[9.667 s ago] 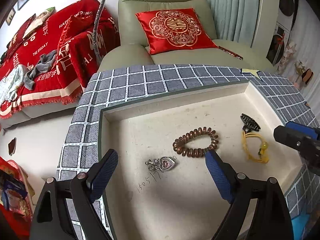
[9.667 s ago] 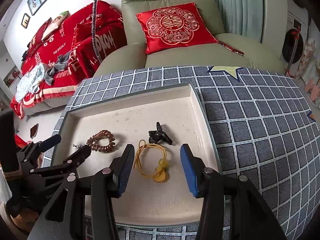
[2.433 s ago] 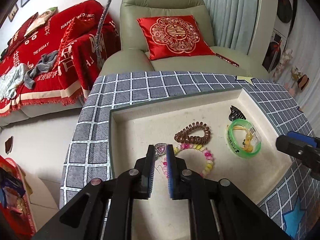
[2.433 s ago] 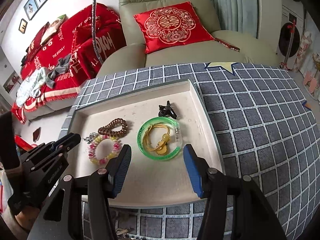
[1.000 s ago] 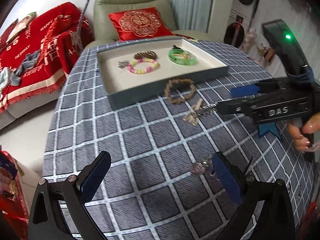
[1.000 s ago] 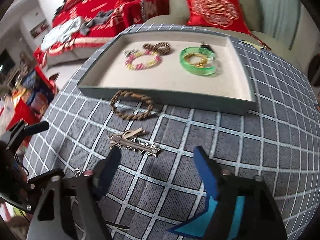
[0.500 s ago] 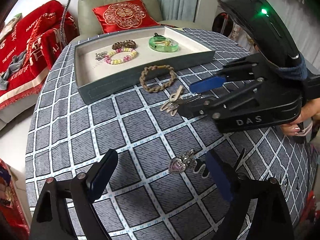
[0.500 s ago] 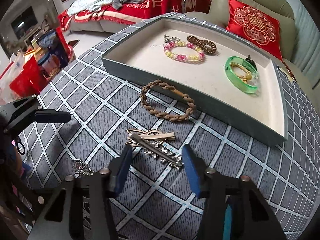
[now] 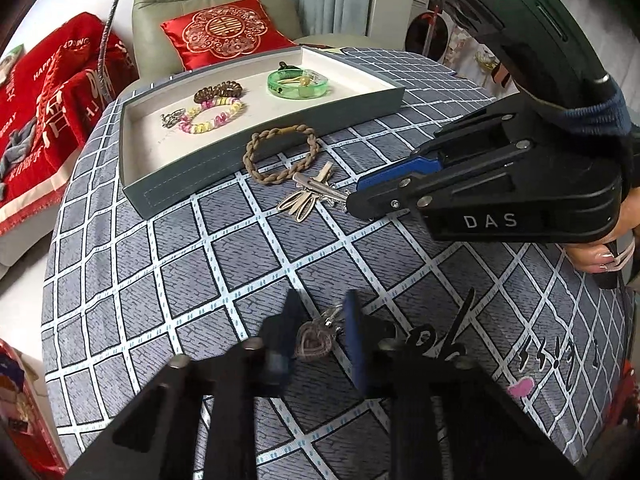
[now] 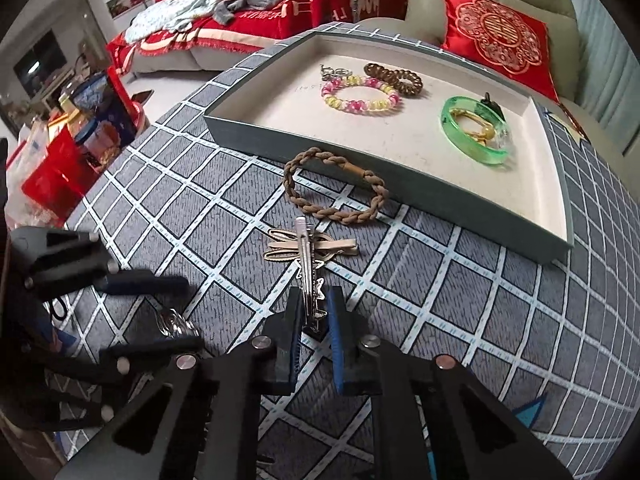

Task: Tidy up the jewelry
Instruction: 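Grasp the silver heart charm with the left tool while the right tool grasps the silver key bundle, then carry the keys and heart charm into the tray and open both tools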

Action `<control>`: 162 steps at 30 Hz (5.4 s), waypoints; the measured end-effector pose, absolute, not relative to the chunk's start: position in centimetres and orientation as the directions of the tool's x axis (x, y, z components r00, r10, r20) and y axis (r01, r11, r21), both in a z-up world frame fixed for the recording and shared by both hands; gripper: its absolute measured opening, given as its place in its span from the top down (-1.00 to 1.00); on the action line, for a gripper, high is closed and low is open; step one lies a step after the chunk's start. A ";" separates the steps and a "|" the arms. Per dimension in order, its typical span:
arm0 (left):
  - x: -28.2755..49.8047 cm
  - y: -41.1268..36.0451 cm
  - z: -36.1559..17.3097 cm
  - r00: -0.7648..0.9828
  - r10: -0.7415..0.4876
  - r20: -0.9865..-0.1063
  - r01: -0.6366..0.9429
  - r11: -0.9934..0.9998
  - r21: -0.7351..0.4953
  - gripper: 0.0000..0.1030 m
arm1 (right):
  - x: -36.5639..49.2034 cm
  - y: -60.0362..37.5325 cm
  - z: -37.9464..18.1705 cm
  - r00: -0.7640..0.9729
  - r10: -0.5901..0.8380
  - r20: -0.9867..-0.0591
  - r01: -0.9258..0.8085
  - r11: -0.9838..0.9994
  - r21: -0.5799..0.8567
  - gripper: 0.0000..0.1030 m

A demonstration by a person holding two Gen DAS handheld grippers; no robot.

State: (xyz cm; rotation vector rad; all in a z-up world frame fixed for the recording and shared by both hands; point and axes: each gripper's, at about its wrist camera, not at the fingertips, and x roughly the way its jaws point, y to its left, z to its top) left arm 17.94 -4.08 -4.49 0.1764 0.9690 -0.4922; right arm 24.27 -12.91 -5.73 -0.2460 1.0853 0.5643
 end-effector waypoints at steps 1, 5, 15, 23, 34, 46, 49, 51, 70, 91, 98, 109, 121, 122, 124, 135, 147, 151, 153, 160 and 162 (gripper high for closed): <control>17.9 -4.1 -4.5 0.467 -0.321 -0.824 0.476 0.876 -0.071 0.55 | 24.2 -13.0 -5.7 0.345 0.313 -0.885 -0.543 0.836 0.084 0.74; 18.0 -3.7 -4.4 0.466 -0.327 -0.822 0.459 0.884 -0.091 0.57 | 23.8 -13.1 -5.6 0.352 0.312 -0.883 -0.530 0.844 0.087 0.74; 18.1 -1.9 -3.4 0.487 -0.345 -0.803 0.412 0.901 -0.137 0.57 | 22.9 -14.7 -4.2 0.385 0.357 -0.851 -0.461 0.873 0.157 0.75; 18.0 -1.5 -3.0 0.498 -0.348 -0.794 0.402 0.904 -0.145 0.57 | 22.2 -15.1 -4.9 0.351 0.328 -0.877 -0.450 0.880 0.149 0.74; 18.0 -1.1 -2.9 0.496 -0.346 -0.797 0.390 0.908 -0.151 0.57 | 23.9 -13.2 -6.1 0.380 0.247 -0.892 -0.411 0.908 0.076 0.23; 18.1 -0.3 -2.3 0.502 -0.359 -0.787 0.376 0.910 -0.175 0.57 | 22.6 -15.8 -4.4 0.425 0.283 -0.860 -0.320 0.936 0.149 0.64; 18.4 0.1 -1.9 0.510 -0.359 -0.781 0.365 0.913 -0.182 0.57 | 22.5 -16.7 -3.6 0.438 0.294 -0.850 -0.303 0.938 0.169 0.64; 18.5 0.2 -1.6 0.516 -0.360 -0.777 0.359 0.915 -0.186 0.57 | 22.5 -17.1 -3.2 0.448 0.301 -0.842 -0.291 0.939 0.181 0.64; 24.4 1.1 3.9 0.636 -0.366 -0.680 0.324 0.926 -0.196 0.57 | 26.7 -20.2 2.1 0.560 0.314 -0.767 -0.173 0.949 0.262 0.64; 35.2 -0.1 -1.1 0.534 -0.329 -0.779 0.293 0.936 -0.195 0.57 | 36.8 -17.8 -2.4 0.472 0.309 -0.826 -0.146 0.951 0.272 0.64; 36.5 -1.2 -2.7 0.480 -0.310 -0.821 0.303 0.936 -0.177 0.57 | 38.1 -17.8 -4.7 0.413 0.319 -0.853 -0.138 0.948 0.287 0.64; 38.7 -1.8 -3.8 0.512 -0.223 -0.830 0.258 0.961 -0.099 0.57 | 40.0 -18.5 -5.3 0.452 0.232 -0.861 -0.090 0.972 0.215 0.64; 39.2 -1.4 -4.3 0.541 -0.171 -0.823 0.205 0.976 -0.068 0.57 | 40.6 -18.1 -5.2 0.493 0.202 -0.846 -0.091 0.979 0.180 0.62; 39.2 -1.4 -4.4 0.541 -0.170 -0.823 0.203 0.977 -0.068 0.57 | 40.6 -18.0 -5.2 0.493 0.203 -0.846 -0.091 0.979 0.182 0.62; 39.3 -1.4 -4.3 0.541 -0.168 -0.824 0.202 0.977 -0.067 0.57 | 40.5 -18.0 -5.2 0.492 0.203 -0.847 -0.090 0.979 0.183 0.62; 38.5 -1.8 -3.9 0.567 -0.143 -0.811 0.200 0.979 -0.033 0.57 | 40.2 -18.2 -5.7 0.476 0.224 -0.850 -0.084 0.974 0.209 -0.12; 37.6 -1.9 -1.8 0.629 -0.113 -0.769 0.177 0.984 0.000 0.56 | 37.9 -19.8 -2.2 0.563 0.289 -0.774 -0.050 0.947 0.317 -0.40; 37.5 -1.8 -1.4 0.633 -0.118 -0.765 0.174 0.985 -0.008 0.56 | 37.2 -20.3 -1.4 0.578 0.290 -0.763 -0.042 0.944 0.327 -0.40; 37.4 -1.8 -1.2 0.634 -0.128 -0.762 0.175 0.984 -0.019 0.56 | 36.9 -20.5 -1.2 0.579 0.293 -0.761 -0.038 0.942 0.333 -0.41; 37.2 -1.5 -0.8 0.639 -0.137 -0.757 0.172 0.985 -0.033 0.56 | 36.3 -20.5 -1.0 0.584 0.278 -0.763 -0.038 0.948 0.317 -0.54; 37.1 -1.3 -0.7 0.639 -0.140 -0.756 0.166 0.985 -0.042 0.55 | 36.1 -20.7 -0.8 0.588 0.275 -0.760 -0.031 0.947 0.319 -0.54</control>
